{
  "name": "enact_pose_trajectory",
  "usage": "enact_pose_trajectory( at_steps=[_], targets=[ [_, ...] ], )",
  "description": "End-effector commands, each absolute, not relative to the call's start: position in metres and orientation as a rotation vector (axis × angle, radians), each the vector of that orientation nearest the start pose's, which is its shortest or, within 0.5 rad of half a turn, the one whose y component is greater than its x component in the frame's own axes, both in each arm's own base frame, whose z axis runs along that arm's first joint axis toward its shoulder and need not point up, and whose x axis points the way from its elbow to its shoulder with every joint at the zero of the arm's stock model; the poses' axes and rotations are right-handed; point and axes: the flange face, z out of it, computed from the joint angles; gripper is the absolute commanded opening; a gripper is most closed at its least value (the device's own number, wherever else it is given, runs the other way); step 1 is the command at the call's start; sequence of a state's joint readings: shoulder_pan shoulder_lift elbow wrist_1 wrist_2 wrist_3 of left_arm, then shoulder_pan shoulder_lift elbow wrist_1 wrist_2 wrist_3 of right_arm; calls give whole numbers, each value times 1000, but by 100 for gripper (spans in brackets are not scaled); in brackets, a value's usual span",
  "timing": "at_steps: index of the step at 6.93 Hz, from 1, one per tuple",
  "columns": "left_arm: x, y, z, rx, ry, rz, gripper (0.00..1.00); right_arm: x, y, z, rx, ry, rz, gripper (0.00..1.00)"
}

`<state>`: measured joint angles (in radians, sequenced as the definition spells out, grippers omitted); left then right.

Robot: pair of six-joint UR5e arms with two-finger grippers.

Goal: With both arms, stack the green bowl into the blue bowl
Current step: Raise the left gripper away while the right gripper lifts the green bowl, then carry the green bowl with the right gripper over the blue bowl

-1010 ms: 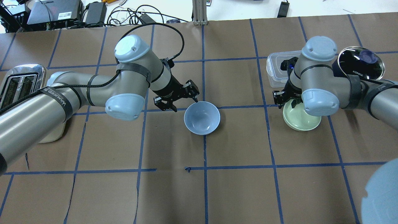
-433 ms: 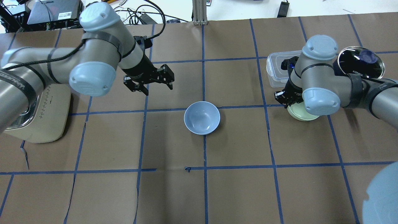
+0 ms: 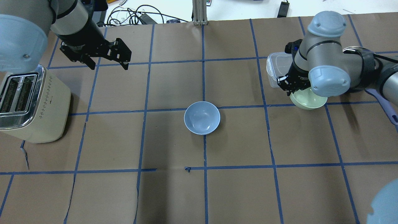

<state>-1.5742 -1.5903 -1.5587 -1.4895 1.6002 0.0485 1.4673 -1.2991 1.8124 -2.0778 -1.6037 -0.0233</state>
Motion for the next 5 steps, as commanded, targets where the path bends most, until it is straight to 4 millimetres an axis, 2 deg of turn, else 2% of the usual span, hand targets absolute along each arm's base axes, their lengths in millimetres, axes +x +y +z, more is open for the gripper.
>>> enact_pose_trajectory(
  at_steps=[1,2,5],
  targets=[
    [-132,-511,487,80,3110,-90,100,153,-571,313,279,3159,-45,0],
    [-135,-513,489,89,3109,-92,100,205,-564,320,378,3141,-76,0],
    [-133,-510,489,83,3110,-56,100,347,-545,299,511,3126,-64,0]
  ],
)
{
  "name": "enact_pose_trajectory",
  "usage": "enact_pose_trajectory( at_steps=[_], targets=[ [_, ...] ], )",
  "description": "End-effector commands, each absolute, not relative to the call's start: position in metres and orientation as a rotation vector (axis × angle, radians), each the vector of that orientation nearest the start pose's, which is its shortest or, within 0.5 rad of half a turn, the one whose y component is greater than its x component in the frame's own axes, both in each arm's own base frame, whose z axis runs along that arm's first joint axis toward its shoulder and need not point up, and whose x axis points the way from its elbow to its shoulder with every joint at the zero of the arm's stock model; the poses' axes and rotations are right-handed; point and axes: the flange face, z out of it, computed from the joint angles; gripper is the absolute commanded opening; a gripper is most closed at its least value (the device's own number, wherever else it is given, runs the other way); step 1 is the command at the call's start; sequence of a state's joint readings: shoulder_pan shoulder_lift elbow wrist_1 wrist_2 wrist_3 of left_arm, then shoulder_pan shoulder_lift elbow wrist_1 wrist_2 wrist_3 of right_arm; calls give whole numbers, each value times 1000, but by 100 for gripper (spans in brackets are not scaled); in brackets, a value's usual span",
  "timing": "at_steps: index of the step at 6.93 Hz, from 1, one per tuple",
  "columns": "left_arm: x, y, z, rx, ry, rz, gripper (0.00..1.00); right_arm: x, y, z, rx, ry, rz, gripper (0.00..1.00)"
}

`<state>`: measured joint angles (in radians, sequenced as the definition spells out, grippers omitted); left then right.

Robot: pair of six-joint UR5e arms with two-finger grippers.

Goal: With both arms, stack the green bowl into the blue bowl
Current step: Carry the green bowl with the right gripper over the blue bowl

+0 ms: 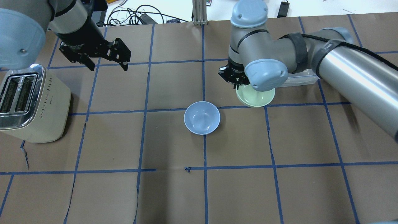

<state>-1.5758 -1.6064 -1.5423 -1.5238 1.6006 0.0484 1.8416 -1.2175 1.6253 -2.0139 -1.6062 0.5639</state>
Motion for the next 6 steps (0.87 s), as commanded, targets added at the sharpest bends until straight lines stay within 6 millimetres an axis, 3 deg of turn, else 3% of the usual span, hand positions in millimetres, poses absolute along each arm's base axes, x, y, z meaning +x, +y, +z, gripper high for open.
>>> enact_pose_trajectory(
  at_steps=[1,2,6],
  targets=[
    [-133,-509,490,83,3110,-59,100,381,-540,296,533,3189,-41,0],
    [-133,-509,490,83,3111,-59,100,410,-536,295,593,3200,-3,0],
    [-132,-510,489,78,3115,-56,100,451,-517,257,656,3198,103,0]
  ],
)
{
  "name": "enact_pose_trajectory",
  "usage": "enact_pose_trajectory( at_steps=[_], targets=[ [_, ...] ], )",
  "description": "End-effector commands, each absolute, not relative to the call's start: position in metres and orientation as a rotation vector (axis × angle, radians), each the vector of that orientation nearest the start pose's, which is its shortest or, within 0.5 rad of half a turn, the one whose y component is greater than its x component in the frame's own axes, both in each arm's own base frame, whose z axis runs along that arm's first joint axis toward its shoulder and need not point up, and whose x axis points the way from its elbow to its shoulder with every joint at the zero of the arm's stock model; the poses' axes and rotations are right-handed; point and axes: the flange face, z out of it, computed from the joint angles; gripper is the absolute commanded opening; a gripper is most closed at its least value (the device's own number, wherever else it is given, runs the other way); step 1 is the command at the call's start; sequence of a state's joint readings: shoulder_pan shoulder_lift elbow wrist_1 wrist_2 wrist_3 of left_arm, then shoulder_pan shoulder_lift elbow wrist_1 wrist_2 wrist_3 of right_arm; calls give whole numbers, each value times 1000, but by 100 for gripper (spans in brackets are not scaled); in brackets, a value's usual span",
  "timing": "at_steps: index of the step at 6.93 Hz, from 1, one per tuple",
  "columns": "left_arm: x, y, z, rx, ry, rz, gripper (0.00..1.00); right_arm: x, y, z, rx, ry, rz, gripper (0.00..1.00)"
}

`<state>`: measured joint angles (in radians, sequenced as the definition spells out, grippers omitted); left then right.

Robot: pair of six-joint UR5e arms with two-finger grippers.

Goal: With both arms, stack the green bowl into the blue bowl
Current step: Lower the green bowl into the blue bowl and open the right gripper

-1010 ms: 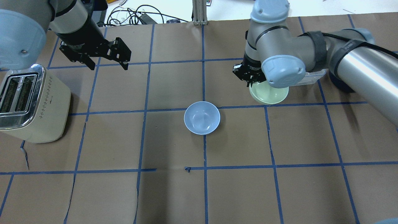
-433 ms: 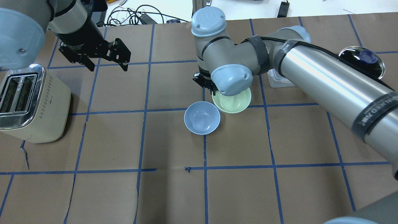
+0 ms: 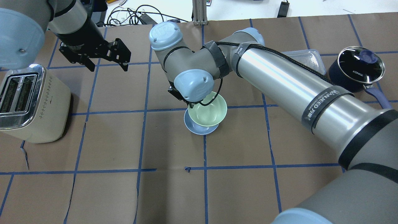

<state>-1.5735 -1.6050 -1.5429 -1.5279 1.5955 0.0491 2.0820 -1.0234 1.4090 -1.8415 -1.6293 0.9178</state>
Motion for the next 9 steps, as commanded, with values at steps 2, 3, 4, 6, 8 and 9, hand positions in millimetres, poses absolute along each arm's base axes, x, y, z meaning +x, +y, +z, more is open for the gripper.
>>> enact_pose_trajectory(
  at_steps=[2,3,4,6,8,9],
  targets=[
    [-132,-510,489,78,3115,-56,100,457,-513,253,640,3206,110,0],
    [-132,-509,489,78,3115,-56,100,457,-513,253,635,3207,110,0],
    [-132,-509,488,78,3115,-54,100,456,-513,252,613,3215,112,60],
    [-132,-508,488,78,3115,-54,100,456,-513,256,610,3217,96,100],
    [-133,-508,488,81,3116,-54,100,439,-533,276,588,3197,57,100],
    [-133,-508,489,81,3116,-57,100,406,-557,302,495,3184,23,100]
  ],
)
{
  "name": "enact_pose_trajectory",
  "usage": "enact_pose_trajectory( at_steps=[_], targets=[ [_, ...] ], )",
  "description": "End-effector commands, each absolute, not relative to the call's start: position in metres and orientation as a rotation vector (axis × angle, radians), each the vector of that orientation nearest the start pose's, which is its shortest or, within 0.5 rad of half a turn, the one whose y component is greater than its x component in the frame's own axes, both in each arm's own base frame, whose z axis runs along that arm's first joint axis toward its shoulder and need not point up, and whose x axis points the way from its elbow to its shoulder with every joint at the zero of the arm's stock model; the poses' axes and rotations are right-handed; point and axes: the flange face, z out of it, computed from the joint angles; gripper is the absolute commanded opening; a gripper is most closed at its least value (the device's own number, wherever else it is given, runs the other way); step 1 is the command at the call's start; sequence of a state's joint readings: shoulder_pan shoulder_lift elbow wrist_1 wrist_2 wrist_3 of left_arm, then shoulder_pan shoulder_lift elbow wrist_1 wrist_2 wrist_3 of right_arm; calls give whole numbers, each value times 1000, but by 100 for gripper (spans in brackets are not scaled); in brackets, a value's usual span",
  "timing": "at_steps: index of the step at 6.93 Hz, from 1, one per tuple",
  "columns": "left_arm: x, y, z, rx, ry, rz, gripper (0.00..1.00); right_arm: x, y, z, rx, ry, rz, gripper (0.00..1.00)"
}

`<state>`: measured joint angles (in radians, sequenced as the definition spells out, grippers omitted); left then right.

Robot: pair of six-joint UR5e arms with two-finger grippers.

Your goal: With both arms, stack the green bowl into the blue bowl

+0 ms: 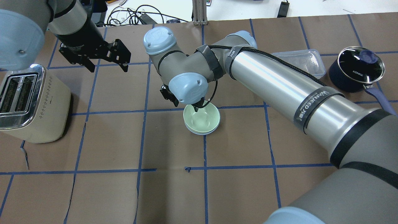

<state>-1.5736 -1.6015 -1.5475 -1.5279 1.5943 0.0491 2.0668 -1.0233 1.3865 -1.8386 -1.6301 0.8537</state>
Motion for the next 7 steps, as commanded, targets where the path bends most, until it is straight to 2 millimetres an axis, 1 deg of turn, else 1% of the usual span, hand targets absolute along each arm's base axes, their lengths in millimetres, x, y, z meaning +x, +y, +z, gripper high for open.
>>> enact_pose_trajectory(
  at_steps=[1,2,3,4,5,6,7],
  targets=[
    [-133,-508,490,81,3116,-59,100,356,-581,330,513,3151,-12,100],
    [-133,-509,490,81,3116,-59,100,316,-589,352,557,3129,22,100],
    [-134,-508,487,67,3119,-21,100,280,-593,376,437,3142,12,100],
    [-134,-511,490,-33,3117,-27,100,244,-584,395,372,3162,80,99],
    [-136,-512,492,-83,3116,-25,100,208,-569,428,227,3165,30,98],
    [-136,-511,494,-115,3116,-30,100,165,-550,443,125,3167,32,98],
    [-136,-512,494,-115,3117,-33,100,138,-525,445,97,3167,39,98]
  ],
)
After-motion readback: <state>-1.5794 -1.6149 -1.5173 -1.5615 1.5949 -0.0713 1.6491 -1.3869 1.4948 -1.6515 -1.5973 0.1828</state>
